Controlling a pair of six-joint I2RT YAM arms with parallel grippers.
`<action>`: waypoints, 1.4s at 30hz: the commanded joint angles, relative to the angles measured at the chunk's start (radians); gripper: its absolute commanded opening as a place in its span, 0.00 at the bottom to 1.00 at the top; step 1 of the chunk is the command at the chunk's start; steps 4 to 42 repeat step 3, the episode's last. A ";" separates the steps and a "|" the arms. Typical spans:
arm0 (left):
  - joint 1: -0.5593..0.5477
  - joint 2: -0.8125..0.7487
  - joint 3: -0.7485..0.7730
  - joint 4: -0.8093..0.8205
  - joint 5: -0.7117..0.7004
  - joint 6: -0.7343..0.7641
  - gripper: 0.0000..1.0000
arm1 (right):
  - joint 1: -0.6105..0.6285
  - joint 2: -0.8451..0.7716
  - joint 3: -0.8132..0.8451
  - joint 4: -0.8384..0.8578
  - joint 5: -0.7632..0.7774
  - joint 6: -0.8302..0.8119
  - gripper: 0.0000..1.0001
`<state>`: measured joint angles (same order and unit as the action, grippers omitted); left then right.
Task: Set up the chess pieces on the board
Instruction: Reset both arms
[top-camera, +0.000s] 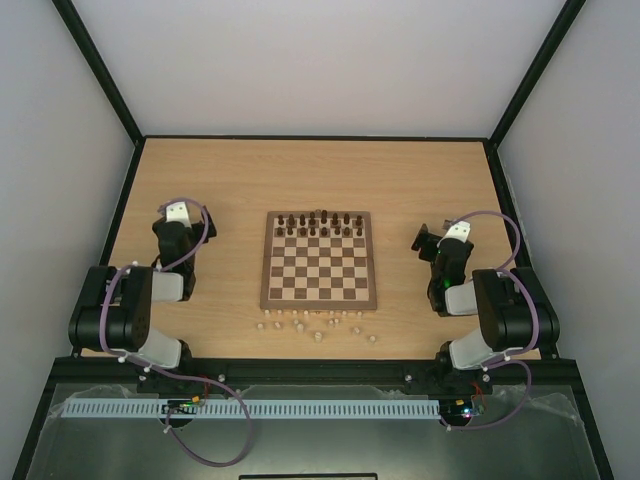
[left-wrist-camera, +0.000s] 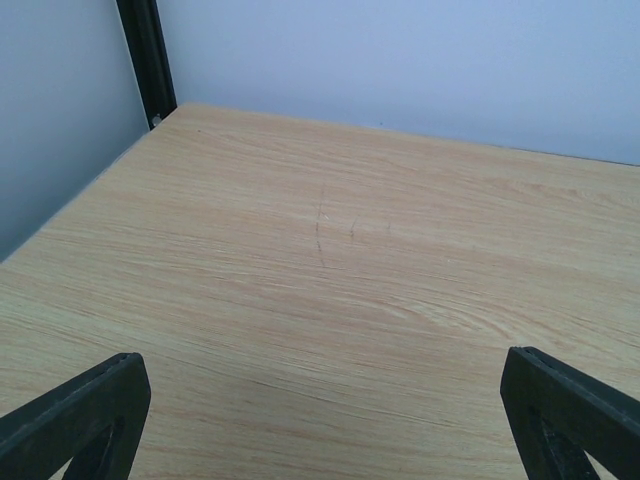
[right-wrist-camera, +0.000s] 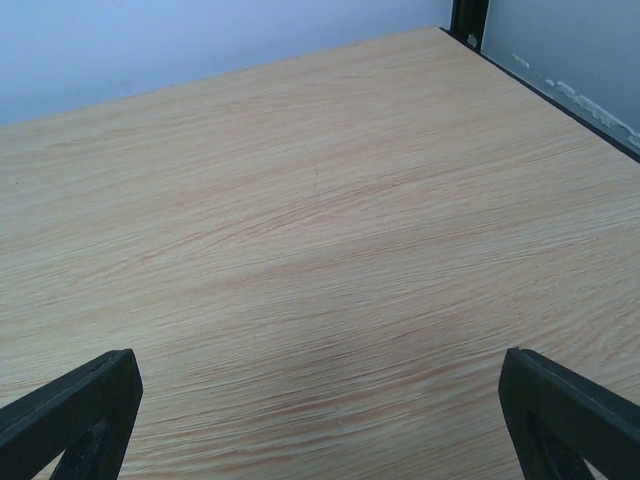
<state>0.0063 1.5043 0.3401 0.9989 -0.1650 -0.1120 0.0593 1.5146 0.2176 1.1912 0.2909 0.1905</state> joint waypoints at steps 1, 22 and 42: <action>-0.011 0.000 -0.006 0.052 -0.023 0.013 0.99 | -0.001 0.005 0.012 0.048 0.002 -0.011 0.99; -0.017 0.002 -0.002 0.048 -0.033 0.016 0.99 | -0.001 0.000 0.008 0.051 0.002 -0.010 0.99; -0.017 0.002 -0.002 0.048 -0.033 0.016 0.99 | -0.001 0.000 0.008 0.051 0.002 -0.010 0.99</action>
